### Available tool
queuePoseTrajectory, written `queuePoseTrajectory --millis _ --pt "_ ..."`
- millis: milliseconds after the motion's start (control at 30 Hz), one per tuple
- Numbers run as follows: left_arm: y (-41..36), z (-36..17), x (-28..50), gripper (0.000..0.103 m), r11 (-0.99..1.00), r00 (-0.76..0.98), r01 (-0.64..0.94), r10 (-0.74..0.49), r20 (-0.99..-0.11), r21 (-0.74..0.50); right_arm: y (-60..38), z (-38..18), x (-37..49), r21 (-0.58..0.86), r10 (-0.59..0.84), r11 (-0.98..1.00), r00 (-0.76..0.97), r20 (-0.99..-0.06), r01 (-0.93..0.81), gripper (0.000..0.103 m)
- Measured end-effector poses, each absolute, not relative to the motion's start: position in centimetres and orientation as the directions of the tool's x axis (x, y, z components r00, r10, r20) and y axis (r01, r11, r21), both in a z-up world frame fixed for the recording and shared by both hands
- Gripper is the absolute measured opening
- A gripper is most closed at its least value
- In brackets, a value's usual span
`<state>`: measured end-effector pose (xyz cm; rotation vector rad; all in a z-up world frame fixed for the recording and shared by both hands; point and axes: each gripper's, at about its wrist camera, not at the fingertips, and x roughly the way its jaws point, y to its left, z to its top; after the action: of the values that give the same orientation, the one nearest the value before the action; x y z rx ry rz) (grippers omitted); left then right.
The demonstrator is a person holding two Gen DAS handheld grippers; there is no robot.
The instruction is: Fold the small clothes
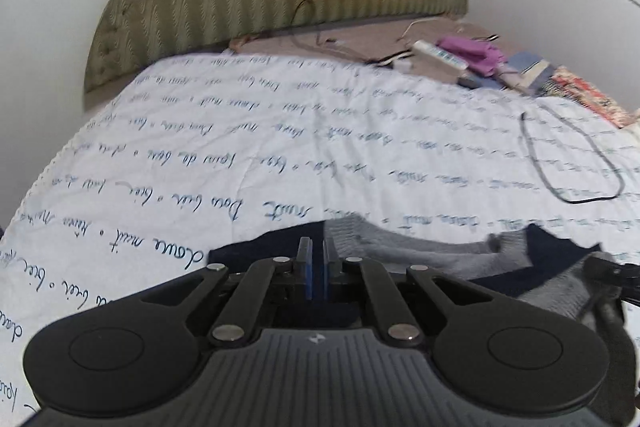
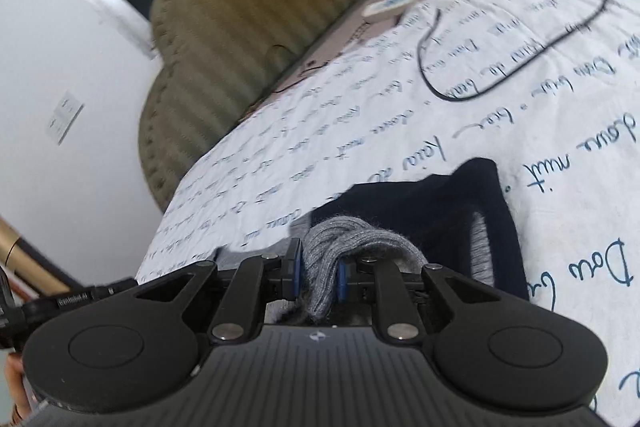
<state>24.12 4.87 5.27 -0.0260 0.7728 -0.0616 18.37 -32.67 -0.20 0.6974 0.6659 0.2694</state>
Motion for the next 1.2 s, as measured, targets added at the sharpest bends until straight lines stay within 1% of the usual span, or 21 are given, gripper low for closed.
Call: queuePoseTrajectory --millis 67,133,233,300,400,467,500,600,700,733,767,867,900,967,1033,1100,1200 --pt "5.3 4.4 24.5 0.005 0.999 0.703 0.022 -0.048 -0.71 -0.045 -32.8 -1.0 18.8 0.68 0.436 0.733 0.76 -0.482 0.011 0.021" --pt "6.0 3.8 24.5 0.005 0.998 0.689 0.017 -0.06 -0.722 -0.067 -32.9 -1.7 18.9 0.691 0.441 0.722 0.755 -0.486 0.022 0.021" --pt "6.6 4.0 23.0 0.005 0.992 0.69 0.082 -0.128 -0.712 -0.098 -32.8 -2.1 18.9 0.693 0.445 0.72 0.75 -0.49 0.026 0.021" --pt "6.7 4.5 21.4 0.007 0.988 0.691 0.138 -0.148 -0.707 -0.072 -32.9 -2.4 19.0 0.699 0.454 0.715 0.742 -0.493 0.026 0.021" --pt "6.7 4.7 18.7 0.017 0.967 0.655 0.249 -0.209 -0.726 -0.055 -32.9 -2.5 19.0 0.698 0.455 0.715 0.741 -0.494 0.026 0.021" --pt "6.4 4.5 16.8 0.035 0.946 0.624 0.321 -0.236 -0.745 -0.03 -32.9 -2.6 19.0 0.7 0.456 0.714 0.74 -0.495 0.028 0.023" --pt "6.3 4.4 15.7 0.038 0.931 0.612 0.363 -0.254 -0.749 -0.018 -32.8 -2.6 19.0 0.699 0.457 0.715 0.739 -0.495 0.026 0.023" --pt "5.4 3.9 13.2 0.038 0.869 0.548 0.494 -0.336 -0.766 -0.028 -32.5 -2.4 19.1 0.688 0.46 0.725 0.734 -0.5 0.015 0.024" --pt "4.1 2.4 12.8 0.038 0.822 0.459 0.558 -0.422 -0.782 -0.117 -32.6 -2.4 19.3 0.693 0.465 0.721 0.732 -0.499 0.014 0.029" --pt "3.6 1.8 13.2 0.038 0.815 0.433 0.561 -0.437 -0.788 -0.144 -32.7 -2.4 19.3 0.699 0.468 0.715 0.732 -0.495 0.016 0.036" --pt "3.3 1.1 13.7 0.038 0.815 0.416 0.555 -0.446 -0.792 -0.167 -32.7 -2.4 19.3 0.707 0.473 0.707 0.733 -0.489 0.015 0.04" --pt "2.7 -0.5 15.9 0.038 0.815 0.38 0.513 -0.497 -0.78 -0.27 -33.0 -2.2 19.2 0.722 0.491 0.692 0.729 -0.477 0.007 0.046" --pt "2.9 -0.6 16.6 0.038 0.814 0.382 0.491 -0.521 -0.763 -0.31 -33.0 -2.1 19.3 0.723 0.496 0.691 0.725 -0.477 0.002 0.047" --pt "3.5 -0.2 18.1 0.038 0.8 0.397 0.449 -0.578 -0.713 -0.398 -33.2 -1.9 19.6 0.729 0.509 0.685 0.719 -0.472 -0.006 0.054" --pt "4.5 0.6 19.8 0.038 0.79 0.436 0.39 -0.611 -0.661 -0.473 -33.4 -1.7 19.9 0.738 0.512 0.675 0.725 -0.461 -0.007 0.057" --pt "5.6 1.4 21.5 0.038 0.797 0.496 0.327 -0.602 -0.626 -0.508 -33.6 -1.6 20.5 0.736 0.506 0.677 0.73 -0.459 -0.006 0.059" --pt "7.0 2.0 23.5 0.038 0.86 0.6 0.21 -0.489 -0.633 -0.464 -33.9 -1.8 21.4 0.736 0.487 0.676 0.74 -0.465 0.018 0.059"
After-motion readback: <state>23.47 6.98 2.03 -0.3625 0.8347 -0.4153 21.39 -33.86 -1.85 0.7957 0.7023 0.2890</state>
